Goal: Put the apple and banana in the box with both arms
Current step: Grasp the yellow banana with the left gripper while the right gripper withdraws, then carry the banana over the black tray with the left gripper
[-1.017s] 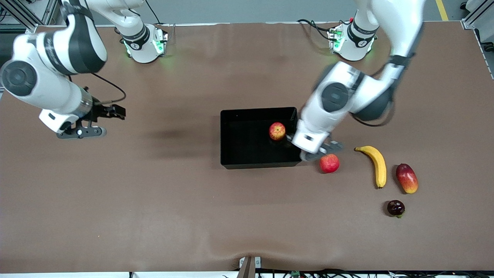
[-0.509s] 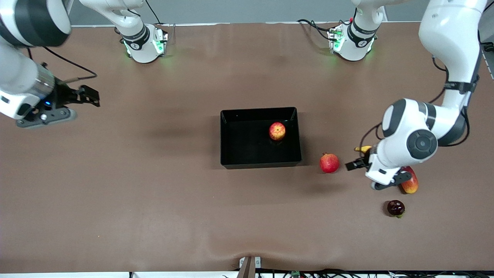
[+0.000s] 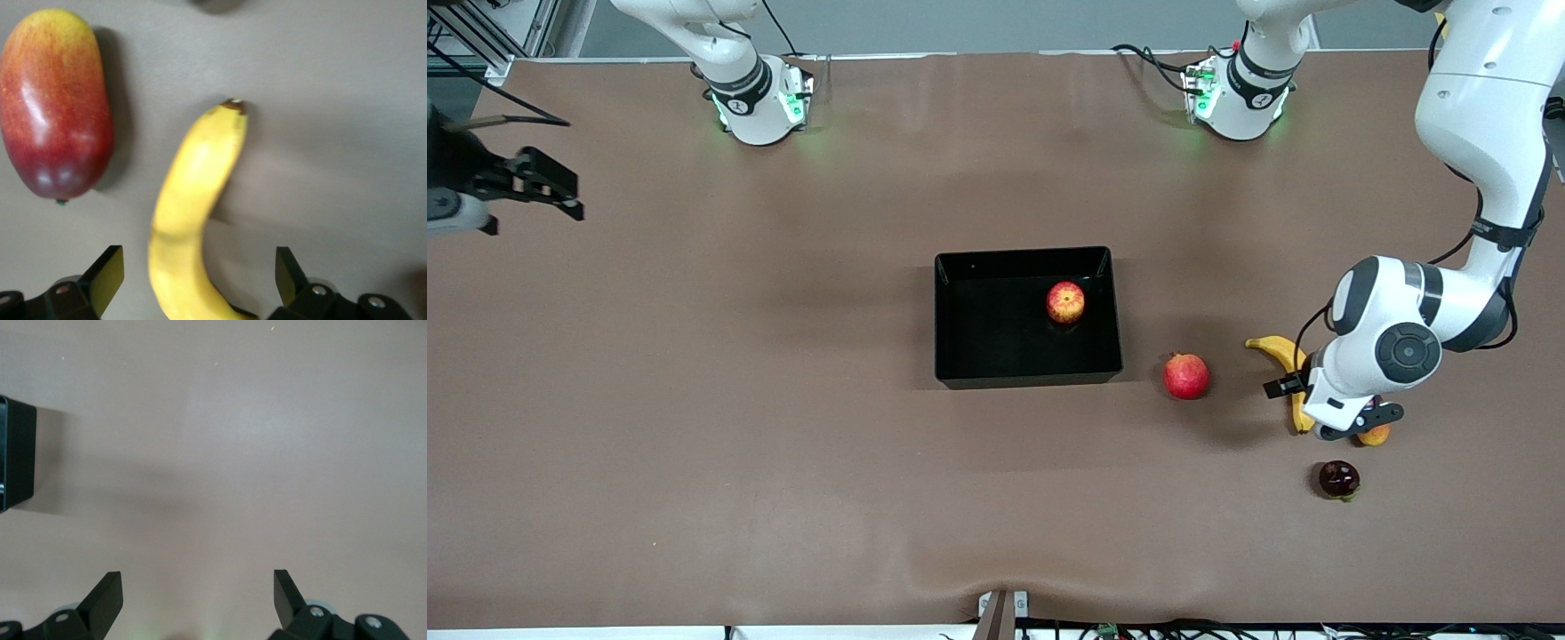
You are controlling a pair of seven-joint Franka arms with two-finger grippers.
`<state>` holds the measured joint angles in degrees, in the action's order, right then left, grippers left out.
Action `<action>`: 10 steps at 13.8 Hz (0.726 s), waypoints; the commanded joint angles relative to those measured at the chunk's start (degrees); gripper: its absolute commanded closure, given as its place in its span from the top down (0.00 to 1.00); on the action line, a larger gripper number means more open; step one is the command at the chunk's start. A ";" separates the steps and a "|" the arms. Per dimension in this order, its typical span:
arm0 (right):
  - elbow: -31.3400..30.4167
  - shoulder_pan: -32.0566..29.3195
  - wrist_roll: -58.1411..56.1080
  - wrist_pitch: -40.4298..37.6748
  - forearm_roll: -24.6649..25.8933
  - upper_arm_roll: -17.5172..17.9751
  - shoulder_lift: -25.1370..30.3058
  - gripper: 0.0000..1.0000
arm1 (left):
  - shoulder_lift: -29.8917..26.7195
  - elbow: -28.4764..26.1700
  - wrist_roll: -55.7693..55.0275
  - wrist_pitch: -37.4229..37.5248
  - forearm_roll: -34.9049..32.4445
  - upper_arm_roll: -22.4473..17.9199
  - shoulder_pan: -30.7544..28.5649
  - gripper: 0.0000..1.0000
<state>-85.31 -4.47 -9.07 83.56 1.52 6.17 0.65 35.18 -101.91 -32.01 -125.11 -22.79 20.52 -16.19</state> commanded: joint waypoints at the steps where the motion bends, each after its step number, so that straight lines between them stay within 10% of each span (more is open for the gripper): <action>1: 1.73 -1.07 7.01 -1.64 -0.11 0.95 -1.00 1.00 | 0.94 -1.80 3.52 -2.77 -1.47 0.66 -2.88 1.00; 3: 1.73 -0.37 8.99 -0.25 -0.29 1.12 -1.09 1.00 | 1.38 -1.80 3.71 -2.77 -1.47 0.75 -3.15 0.82; 5: -1.33 -1.06 9.25 2.47 -2.03 1.04 -1.09 1.00 | 1.56 -1.71 4.41 -2.69 -1.47 0.75 -3.06 0.14; 6: -2.57 -1.68 8.99 4.32 -6.31 -0.27 -0.91 1.00 | 1.21 -1.71 5.98 -2.69 -1.39 0.84 -3.24 0.00; 10: -2.49 -2.12 8.81 5.13 -6.97 -2.12 -1.09 1.00 | -0.80 -1.27 10.47 -1.98 -1.38 1.19 -3.15 0.00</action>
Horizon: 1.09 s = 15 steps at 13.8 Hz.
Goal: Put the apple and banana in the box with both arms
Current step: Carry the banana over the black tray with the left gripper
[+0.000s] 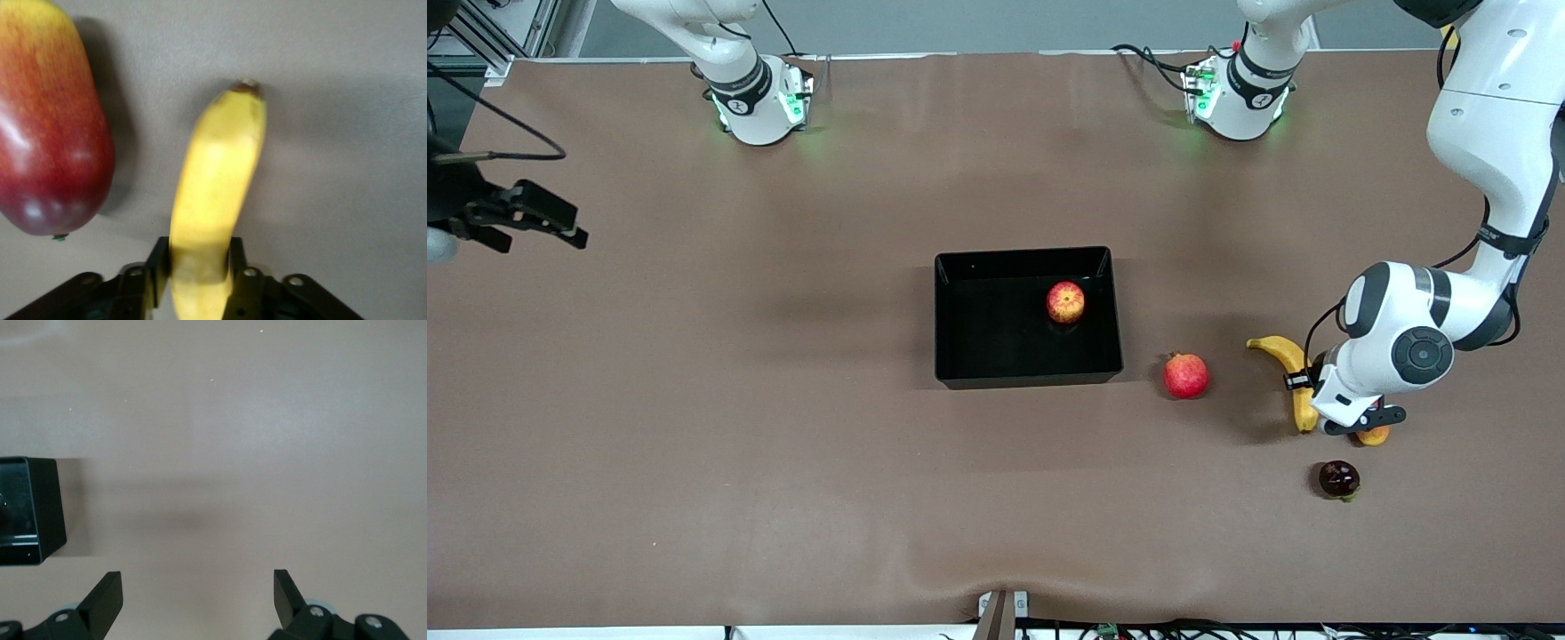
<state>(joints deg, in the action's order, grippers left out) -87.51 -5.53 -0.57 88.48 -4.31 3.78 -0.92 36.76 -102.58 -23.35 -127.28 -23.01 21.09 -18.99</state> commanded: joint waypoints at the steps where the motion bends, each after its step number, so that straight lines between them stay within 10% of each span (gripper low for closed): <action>1: -0.12 -0.89 0.56 0.20 -1.05 0.35 0.65 1.00 | -3.70 -0.61 2.86 0.88 -1.07 0.71 -0.26 0.00; 9: 0.76 6.67 3.63 -0.58 3.69 -3.69 0.74 1.00 | -8.11 8.88 1.83 18.29 3.14 18.70 1.58 0.00; 15: 1.20 7.55 4.70 -1.63 3.87 -3.69 0.83 1.00 | -1.88 14.85 -6.69 17.59 1.92 18.90 20.63 0.00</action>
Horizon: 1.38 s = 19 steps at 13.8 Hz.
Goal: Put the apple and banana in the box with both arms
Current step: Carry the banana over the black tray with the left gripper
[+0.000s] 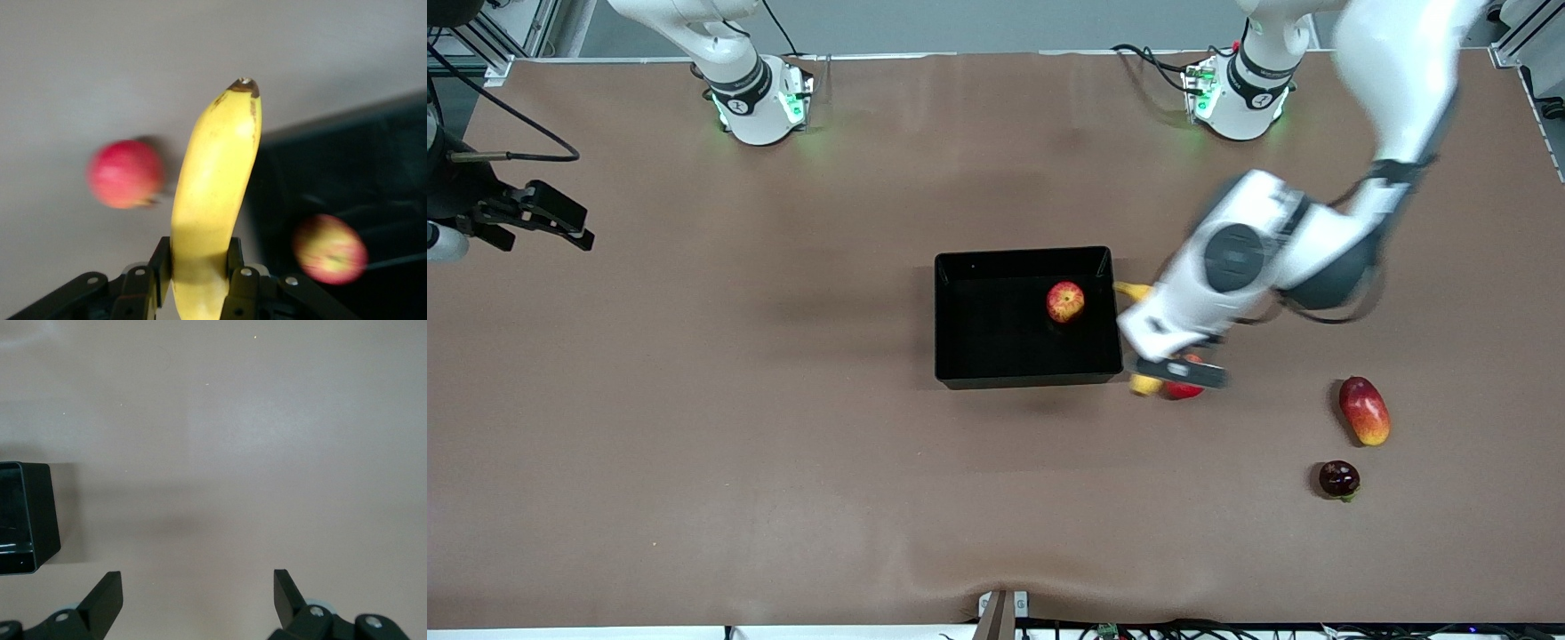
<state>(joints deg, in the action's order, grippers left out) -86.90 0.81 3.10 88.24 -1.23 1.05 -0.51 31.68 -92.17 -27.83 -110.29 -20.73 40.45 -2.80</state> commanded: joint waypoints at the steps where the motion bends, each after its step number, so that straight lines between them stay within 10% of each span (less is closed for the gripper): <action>1: 0.68 1.38 1.03 -2.10 0.79 -1.05 0.42 1.00 | 4.86 6.72 -2.92 0.60 -0.37 -0.98 7.34 0.00; 7: 1.12 1.38 2.70 -3.87 0.70 -3.33 0.59 1.00 | 9.09 11.13 -5.46 -5.80 -0.98 -13.71 26.07 0.00; 19: 2.61 1.04 2.09 -4.40 0.61 -5.10 0.94 1.00 | 17.97 13.07 -12.77 -16.10 -1.07 -18.20 34.43 0.00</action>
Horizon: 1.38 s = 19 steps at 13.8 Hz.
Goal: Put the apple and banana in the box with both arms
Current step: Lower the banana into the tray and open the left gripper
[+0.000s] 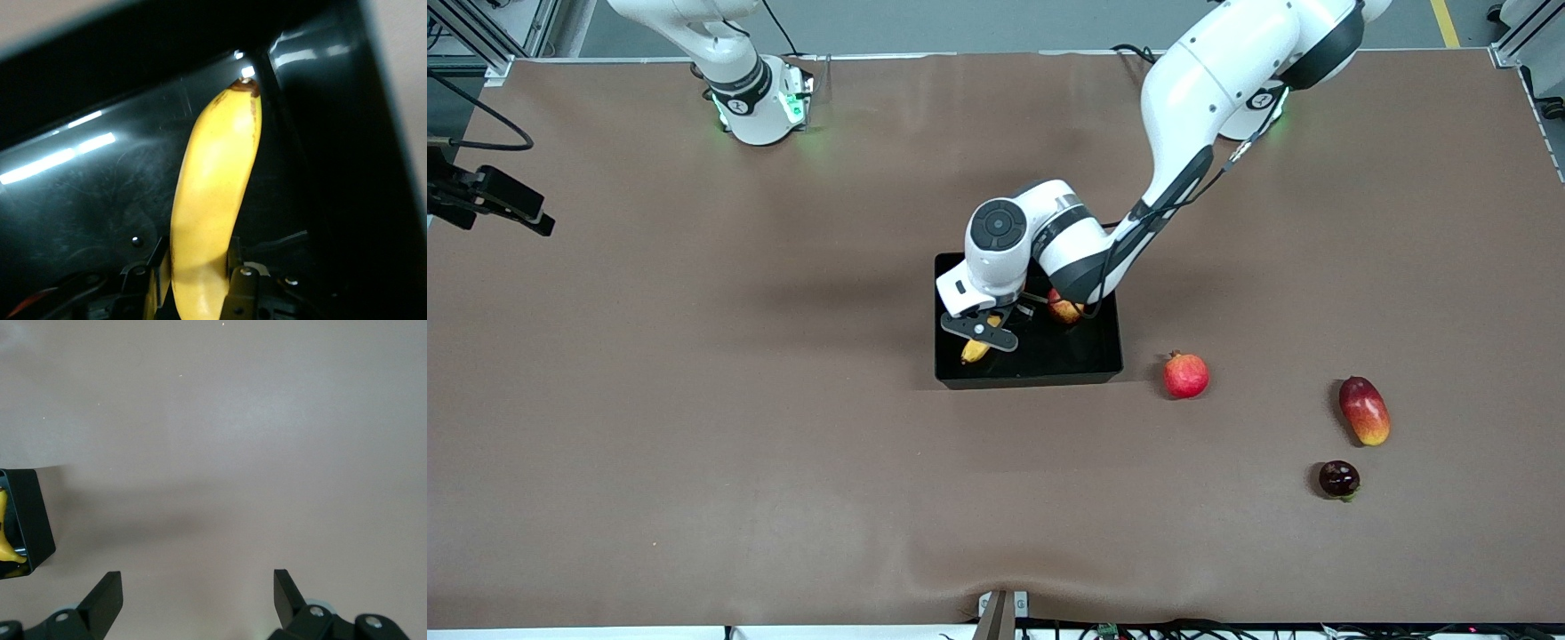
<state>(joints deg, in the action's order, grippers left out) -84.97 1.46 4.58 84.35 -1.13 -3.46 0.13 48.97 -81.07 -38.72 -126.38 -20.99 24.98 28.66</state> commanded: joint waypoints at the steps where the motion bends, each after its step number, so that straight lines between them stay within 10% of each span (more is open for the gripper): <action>1: 0.68 -0.31 0.52 -0.68 0.08 -0.58 0.31 1.00 | 0.86 1.97 -1.98 0.00 -0.81 -3.79 3.94 0.05; 3: 0.68 -0.75 0.17 -1.29 -0.18 -0.49 0.22 1.00 | 1.04 1.97 -1.89 0.00 -0.81 -4.24 4.12 0.28; 5: 0.42 -1.62 -1.31 -2.78 0.26 -0.40 0.13 1.00 | 0.34 1.97 -1.54 0.00 -0.98 -4.24 3.86 1.00; 19: 0.07 -0.58 -4.05 -5.16 0.96 2.58 0.57 1.00 | -29.35 1.18 2.31 29.07 6.74 -3.54 -19.85 1.00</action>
<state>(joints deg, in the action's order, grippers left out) -84.85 0.25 0.64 79.75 -1.12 -1.15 0.12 23.76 -77.20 -38.33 -99.99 -16.43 21.03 12.52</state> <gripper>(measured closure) 0.000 0.000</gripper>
